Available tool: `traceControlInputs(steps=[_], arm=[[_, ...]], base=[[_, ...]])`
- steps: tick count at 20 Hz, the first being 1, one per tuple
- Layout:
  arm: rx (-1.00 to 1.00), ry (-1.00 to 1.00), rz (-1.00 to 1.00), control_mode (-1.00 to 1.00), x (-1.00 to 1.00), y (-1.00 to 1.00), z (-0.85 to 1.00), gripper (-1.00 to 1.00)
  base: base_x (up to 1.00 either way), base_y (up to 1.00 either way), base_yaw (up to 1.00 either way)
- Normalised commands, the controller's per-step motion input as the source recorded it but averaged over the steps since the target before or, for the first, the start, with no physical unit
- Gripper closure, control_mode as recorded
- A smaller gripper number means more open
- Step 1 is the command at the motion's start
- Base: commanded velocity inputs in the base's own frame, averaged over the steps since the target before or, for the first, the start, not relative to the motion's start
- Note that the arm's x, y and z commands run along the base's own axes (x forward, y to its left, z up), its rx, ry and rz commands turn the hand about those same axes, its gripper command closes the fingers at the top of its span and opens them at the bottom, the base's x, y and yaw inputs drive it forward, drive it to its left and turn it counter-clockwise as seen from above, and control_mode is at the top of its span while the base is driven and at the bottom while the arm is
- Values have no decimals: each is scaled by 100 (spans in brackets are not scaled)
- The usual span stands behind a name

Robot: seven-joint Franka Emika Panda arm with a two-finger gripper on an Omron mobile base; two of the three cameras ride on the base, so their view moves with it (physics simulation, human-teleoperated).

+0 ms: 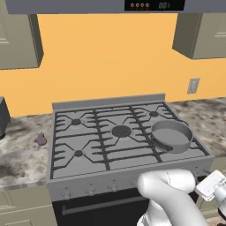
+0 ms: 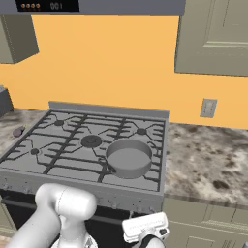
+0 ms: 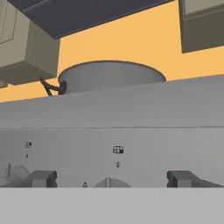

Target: Turn on the burner for the pot on the stove. Wait thirty seconds for the pot to heat up. Then add the eggplant to the pot.

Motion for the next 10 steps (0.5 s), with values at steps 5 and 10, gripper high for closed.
traceControlInputs(steps=[5, 10], arm=[[0, 0, 0, -100, 25, 0, -15, -100], [1, 0, 0, -100, 23, 0, -21, -100]], base=[[0, 0, 0], [0, 0, 0]])
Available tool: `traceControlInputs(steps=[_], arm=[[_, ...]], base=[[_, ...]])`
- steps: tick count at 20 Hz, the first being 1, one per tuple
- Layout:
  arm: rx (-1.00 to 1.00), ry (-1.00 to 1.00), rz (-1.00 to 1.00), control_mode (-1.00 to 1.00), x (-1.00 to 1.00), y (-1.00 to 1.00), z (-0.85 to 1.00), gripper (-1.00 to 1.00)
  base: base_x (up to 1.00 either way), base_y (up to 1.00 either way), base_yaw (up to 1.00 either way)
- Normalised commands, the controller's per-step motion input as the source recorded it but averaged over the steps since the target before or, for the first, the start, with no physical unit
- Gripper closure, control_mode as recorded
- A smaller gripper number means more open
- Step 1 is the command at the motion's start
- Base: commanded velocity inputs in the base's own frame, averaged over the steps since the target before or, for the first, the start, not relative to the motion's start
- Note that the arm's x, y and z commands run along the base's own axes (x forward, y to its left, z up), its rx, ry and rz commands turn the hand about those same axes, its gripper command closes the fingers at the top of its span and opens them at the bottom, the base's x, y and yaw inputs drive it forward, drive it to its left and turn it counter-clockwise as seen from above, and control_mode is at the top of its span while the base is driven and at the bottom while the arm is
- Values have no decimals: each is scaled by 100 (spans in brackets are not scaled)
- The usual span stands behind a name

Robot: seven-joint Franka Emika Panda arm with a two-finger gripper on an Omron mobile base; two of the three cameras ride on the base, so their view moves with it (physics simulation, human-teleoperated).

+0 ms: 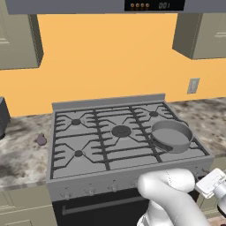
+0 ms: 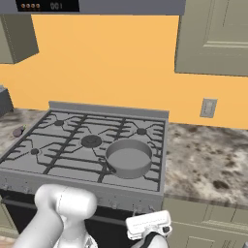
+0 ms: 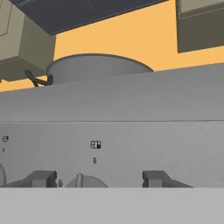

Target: Turn on the burner for the pot on the stove. Wait thirty seconds for the pot to heat up. Then add the eggplant to the pot.

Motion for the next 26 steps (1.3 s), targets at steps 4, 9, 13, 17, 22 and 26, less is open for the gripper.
traceControlInputs(steps=[4, 9, 13, 17, 22, 26], arm=[[1, 0, 0, -100, 11, 0, -29, -100], [0, -5, 0, -100, -12, 13, -23, -100], [-3, -8, 0, -100, -4, 10, 0, -100], [6, 0, 0, -100, -5, 5, -1, -100], [4, 0, -6, -100, -22, 0, -6, -100], [0, 0, -17, -100, -4, 0, -1, -100]], base=[[0, 0, 0], [0, 0, 0], [0, 0, 0], [0, 0, 0], [0, 0, 0], [0, 0, 0]])
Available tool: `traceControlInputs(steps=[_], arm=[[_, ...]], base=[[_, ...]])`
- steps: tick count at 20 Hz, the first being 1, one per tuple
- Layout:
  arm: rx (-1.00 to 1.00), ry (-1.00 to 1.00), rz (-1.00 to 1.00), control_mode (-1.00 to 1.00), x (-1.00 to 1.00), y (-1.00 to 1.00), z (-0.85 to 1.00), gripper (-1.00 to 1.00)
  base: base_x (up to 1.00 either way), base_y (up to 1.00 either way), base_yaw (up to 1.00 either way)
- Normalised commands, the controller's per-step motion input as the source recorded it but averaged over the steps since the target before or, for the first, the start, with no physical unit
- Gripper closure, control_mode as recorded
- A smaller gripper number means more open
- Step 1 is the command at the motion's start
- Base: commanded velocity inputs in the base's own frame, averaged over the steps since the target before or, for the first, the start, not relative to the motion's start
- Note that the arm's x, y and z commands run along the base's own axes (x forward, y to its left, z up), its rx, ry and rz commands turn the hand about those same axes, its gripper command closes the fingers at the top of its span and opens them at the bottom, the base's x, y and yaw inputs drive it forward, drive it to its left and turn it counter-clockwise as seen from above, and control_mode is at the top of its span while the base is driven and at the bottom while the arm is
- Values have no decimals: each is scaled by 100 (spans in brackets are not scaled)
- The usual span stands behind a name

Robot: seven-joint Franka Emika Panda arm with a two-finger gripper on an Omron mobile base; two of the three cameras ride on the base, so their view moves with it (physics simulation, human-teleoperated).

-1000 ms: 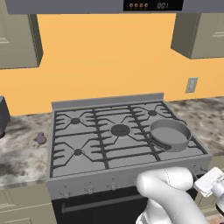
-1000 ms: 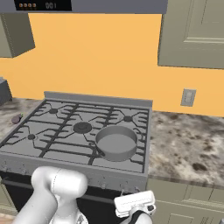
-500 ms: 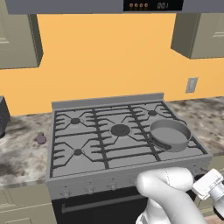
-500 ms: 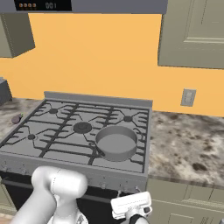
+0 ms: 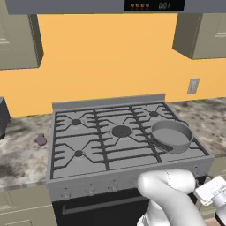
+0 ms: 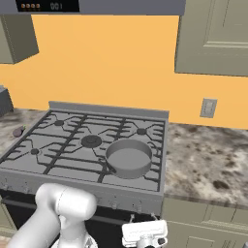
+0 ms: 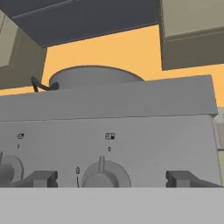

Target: Turn on the burner for the pot on the stove. Wait thirty seconds for the pot to heat up. Then add the eggplant to the pot.

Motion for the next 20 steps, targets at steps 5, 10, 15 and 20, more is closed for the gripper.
traceControlInputs(steps=[5, 10, 15, 20], arm=[[0, 0, -9, -100, 3, 17, 0, -100], [0, 0, -2, -100, 19, 24, 0, -100], [0, 0, 0, -100, 28, 1, 0, -100], [2, 0, 0, -100, 8, -12, -5, -100]], base=[[0, 0, 0], [0, 0, 0], [0, 0, 0], [0, 0, 0]])
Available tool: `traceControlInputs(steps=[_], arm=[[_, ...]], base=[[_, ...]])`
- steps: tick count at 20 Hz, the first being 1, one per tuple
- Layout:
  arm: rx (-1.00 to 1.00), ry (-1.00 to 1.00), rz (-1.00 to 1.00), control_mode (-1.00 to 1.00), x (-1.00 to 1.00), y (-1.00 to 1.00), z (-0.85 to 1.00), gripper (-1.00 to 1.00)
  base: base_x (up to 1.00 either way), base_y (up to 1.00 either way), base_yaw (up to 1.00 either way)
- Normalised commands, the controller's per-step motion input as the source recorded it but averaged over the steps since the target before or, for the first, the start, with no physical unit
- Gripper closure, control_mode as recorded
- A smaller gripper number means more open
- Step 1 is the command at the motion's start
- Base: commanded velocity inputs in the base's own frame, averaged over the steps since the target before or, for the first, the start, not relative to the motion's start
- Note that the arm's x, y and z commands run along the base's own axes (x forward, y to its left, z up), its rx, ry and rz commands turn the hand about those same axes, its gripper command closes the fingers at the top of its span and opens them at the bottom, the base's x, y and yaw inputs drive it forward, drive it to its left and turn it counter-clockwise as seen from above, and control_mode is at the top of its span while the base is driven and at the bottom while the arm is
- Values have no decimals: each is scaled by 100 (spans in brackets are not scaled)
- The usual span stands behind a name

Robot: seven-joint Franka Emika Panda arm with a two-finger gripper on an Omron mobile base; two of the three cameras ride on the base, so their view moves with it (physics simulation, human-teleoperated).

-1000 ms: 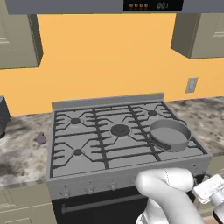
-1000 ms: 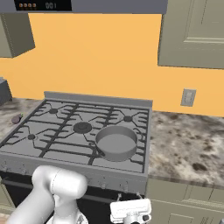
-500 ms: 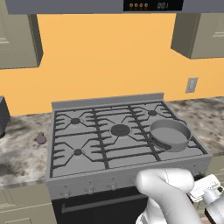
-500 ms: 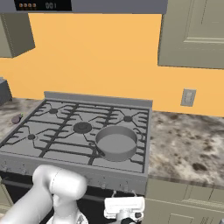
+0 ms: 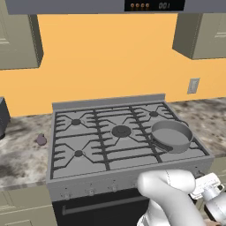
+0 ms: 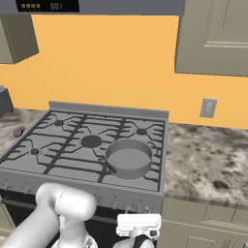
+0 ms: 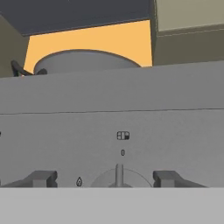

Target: Turn on the burner for the pot on the stove. Wait thirty seconds for the pot to heat up. Then add the eggplant to the pot.

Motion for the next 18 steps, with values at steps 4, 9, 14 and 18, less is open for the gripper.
traceControlInputs(steps=[4, 9, 14, 18], arm=[[0, 0, 0, -100, 11, -2, -16, -100], [0, 0, -3, -100, 2, 1, -43, -100], [0, 0, -13, -100, 1, 0, -57, -100], [0, 0, -13, -100, 25, 0, -11, -100]], base=[[0, 0, 0], [0, 0, 0], [0, 0, 0], [0, 0, 0]])
